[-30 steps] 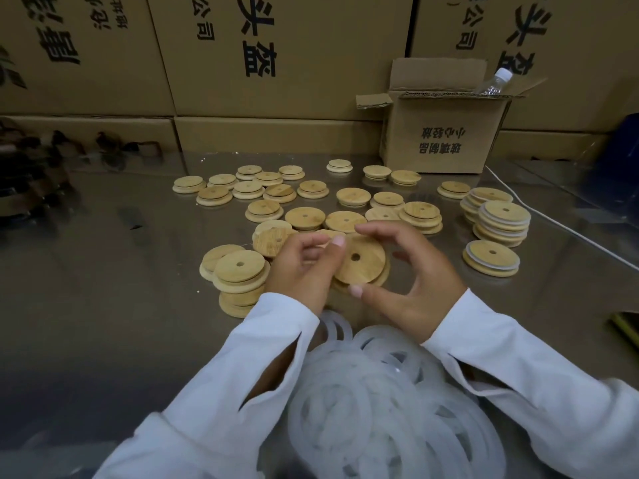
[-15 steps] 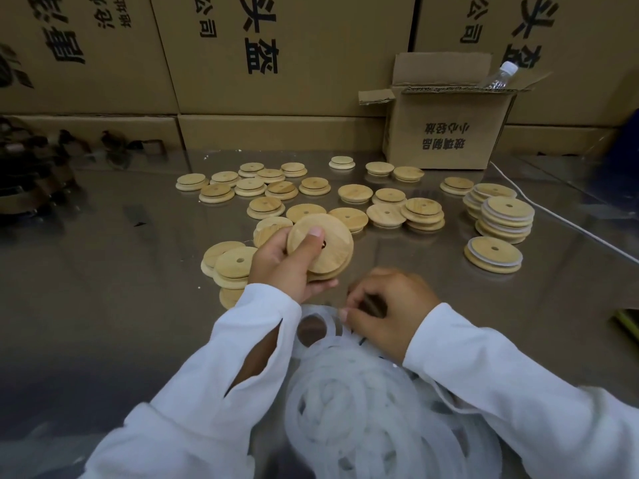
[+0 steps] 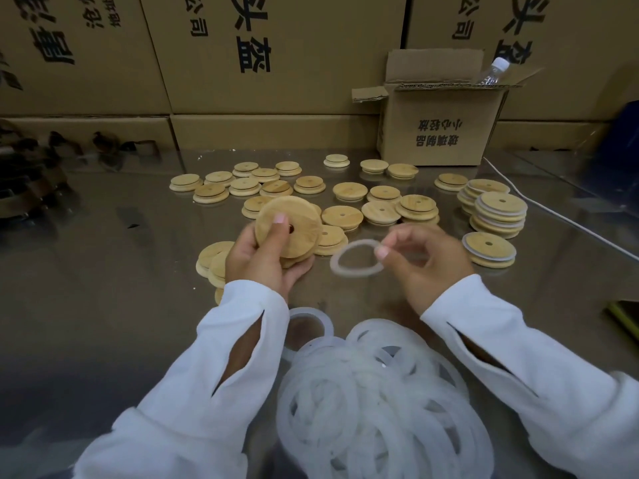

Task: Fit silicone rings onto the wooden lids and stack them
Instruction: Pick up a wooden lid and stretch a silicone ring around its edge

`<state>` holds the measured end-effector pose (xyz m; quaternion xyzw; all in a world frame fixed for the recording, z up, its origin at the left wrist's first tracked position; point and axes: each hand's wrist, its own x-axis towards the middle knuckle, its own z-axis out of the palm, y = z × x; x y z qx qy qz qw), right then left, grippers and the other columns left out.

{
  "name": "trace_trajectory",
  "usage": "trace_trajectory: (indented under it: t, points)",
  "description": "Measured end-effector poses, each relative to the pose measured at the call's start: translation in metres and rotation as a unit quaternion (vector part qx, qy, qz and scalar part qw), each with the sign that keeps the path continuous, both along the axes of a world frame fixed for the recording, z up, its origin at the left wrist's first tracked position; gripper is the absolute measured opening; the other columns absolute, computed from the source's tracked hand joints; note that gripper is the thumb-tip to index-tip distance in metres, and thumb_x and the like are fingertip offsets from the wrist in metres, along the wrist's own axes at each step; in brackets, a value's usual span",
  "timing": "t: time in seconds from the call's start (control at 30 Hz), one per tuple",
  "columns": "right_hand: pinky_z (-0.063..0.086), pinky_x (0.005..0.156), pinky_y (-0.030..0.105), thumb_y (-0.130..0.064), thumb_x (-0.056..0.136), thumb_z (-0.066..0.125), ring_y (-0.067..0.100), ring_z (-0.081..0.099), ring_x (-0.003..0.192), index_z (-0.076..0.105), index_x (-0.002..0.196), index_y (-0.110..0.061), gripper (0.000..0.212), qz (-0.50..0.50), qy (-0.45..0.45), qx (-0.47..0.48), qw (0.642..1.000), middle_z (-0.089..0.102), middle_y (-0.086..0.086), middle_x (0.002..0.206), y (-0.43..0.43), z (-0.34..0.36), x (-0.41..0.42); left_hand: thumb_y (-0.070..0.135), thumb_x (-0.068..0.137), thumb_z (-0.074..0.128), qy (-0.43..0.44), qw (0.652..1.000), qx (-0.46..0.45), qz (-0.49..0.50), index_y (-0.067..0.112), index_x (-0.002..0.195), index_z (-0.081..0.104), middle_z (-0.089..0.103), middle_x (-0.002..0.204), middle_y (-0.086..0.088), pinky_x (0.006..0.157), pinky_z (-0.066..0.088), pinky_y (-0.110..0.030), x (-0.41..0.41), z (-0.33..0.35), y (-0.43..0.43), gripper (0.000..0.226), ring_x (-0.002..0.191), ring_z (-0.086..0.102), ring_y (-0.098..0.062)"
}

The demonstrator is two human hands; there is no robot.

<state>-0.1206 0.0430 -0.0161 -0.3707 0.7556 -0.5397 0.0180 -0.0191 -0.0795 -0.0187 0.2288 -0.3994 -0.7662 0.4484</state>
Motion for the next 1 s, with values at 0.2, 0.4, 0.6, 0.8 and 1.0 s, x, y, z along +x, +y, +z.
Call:
trace_trajectory:
  t: [0.2, 0.4, 0.6, 0.8, 1.0]
  points:
    - [0.051, 0.069, 0.014, -0.003, 0.081, 0.062, 0.002, 0.061, 0.065, 0.062, 0.076, -0.02, 0.018, 0.099, -0.112, -0.153, 0.977, 0.066, -0.007, 0.067, 0.0, -0.002, -0.002, 0.012, 0.089, 0.056, -0.047, 0.998, -0.014, -0.047, 0.017, 0.081, 0.062, 0.066, 0.091, -0.005, 0.056, 0.058, -0.032, 0.0, -0.005, 0.005, 0.011, 0.086, 0.064, -0.022]
    - [0.051, 0.06, 0.015, -0.003, 0.08, 0.063, 0.003, 0.061, 0.057, 0.063, 0.074, -0.017, 0.015, 0.112, -0.155, -0.146, 0.971, 0.067, -0.007, 0.058, -0.004, -0.006, 0.001, 0.016, 0.091, 0.052, -0.086, 0.984, 0.047, -0.152, 0.013, 0.092, 0.063, 0.062, 0.094, -0.01, 0.047, 0.056, -0.036, -0.005, -0.003, 0.013, 0.011, 0.085, 0.06, -0.029]
    - [0.049, 0.058, 0.012, -0.005, 0.078, 0.067, 0.002, 0.06, 0.058, 0.064, 0.071, -0.02, 0.017, 0.062, -0.129, -0.131, 0.981, 0.066, -0.005, 0.062, -0.006, -0.008, 0.001, 0.038, 0.086, 0.054, -0.131, 0.97, -0.013, -0.206, 0.018, 0.089, 0.067, 0.069, 0.084, -0.004, 0.049, 0.055, -0.031, -0.005, -0.007, 0.014, 0.023, 0.069, 0.069, -0.019]
    - [0.05, 0.06, 0.014, -0.007, 0.078, 0.068, 0.006, 0.058, 0.061, 0.062, 0.073, -0.021, 0.016, 0.059, -0.104, -0.122, 0.985, 0.063, 0.001, 0.068, -0.006, -0.008, 0.003, 0.025, 0.093, 0.047, -0.139, 0.96, -0.101, -0.221, 0.022, 0.09, 0.063, 0.066, 0.095, -0.01, 0.05, 0.056, -0.032, -0.003, -0.013, 0.017, 0.017, 0.083, 0.067, -0.023]
    - [0.046, 0.058, 0.01, -0.012, 0.079, 0.066, -0.001, 0.055, 0.054, 0.065, 0.07, -0.02, 0.013, 0.058, -0.107, -0.098, 0.988, 0.063, -0.001, 0.064, -0.006, -0.009, 0.003, 0.022, 0.095, 0.042, -0.131, 0.96, -0.104, -0.223, 0.019, 0.095, 0.06, 0.061, 0.105, -0.013, 0.057, 0.059, -0.037, -0.004, -0.014, 0.018, 0.018, 0.092, 0.062, -0.028]
